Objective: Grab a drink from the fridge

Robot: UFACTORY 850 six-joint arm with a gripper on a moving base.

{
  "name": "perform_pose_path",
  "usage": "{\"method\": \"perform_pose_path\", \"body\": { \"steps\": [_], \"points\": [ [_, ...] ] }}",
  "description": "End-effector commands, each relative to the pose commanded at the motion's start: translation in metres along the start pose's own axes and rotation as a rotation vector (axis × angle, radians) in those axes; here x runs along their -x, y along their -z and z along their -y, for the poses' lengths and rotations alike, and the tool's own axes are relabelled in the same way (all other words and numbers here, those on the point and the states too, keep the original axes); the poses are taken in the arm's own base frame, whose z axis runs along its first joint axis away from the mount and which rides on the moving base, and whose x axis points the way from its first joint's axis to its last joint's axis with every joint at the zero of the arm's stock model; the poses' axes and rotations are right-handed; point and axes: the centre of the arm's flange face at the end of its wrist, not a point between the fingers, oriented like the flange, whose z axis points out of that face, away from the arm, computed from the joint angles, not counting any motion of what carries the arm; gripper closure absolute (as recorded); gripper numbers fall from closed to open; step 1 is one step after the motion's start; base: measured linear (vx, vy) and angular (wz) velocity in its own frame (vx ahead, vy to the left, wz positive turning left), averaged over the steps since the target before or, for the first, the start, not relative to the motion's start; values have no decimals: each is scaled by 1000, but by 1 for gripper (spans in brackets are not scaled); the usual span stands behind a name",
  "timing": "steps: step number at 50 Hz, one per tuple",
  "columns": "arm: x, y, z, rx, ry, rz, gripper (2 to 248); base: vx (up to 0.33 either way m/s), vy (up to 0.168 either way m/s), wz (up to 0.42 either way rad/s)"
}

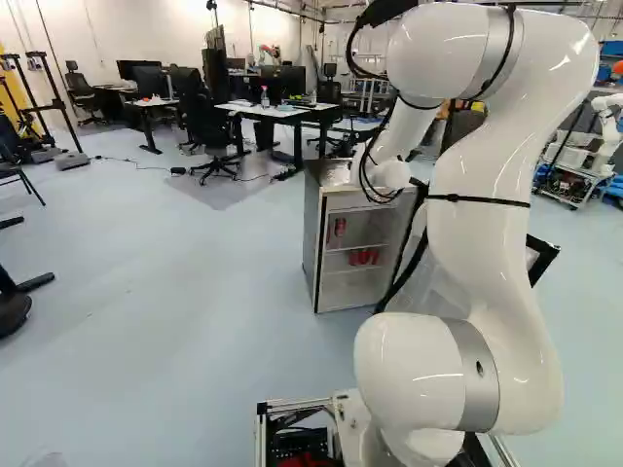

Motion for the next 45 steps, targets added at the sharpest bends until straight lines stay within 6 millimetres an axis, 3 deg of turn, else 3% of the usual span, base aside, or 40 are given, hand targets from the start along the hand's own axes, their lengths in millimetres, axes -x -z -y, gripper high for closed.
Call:
{"method": "perform_pose_path", "body": {
  "steps": [36,37,41,42,45],
  "points": [
    [2,-5,1,19,-23,29,151,0,0,0],
    [2,-5,1,19,-23,29,138,0,0,0],
    [2,-5,1,19,-23,29,138,0,0,0],
    [2,-5,1,19,-23,29,104,0,0,0],
    [2,-5,1,19,-23,29,104,0,0,0]
  ]
}}
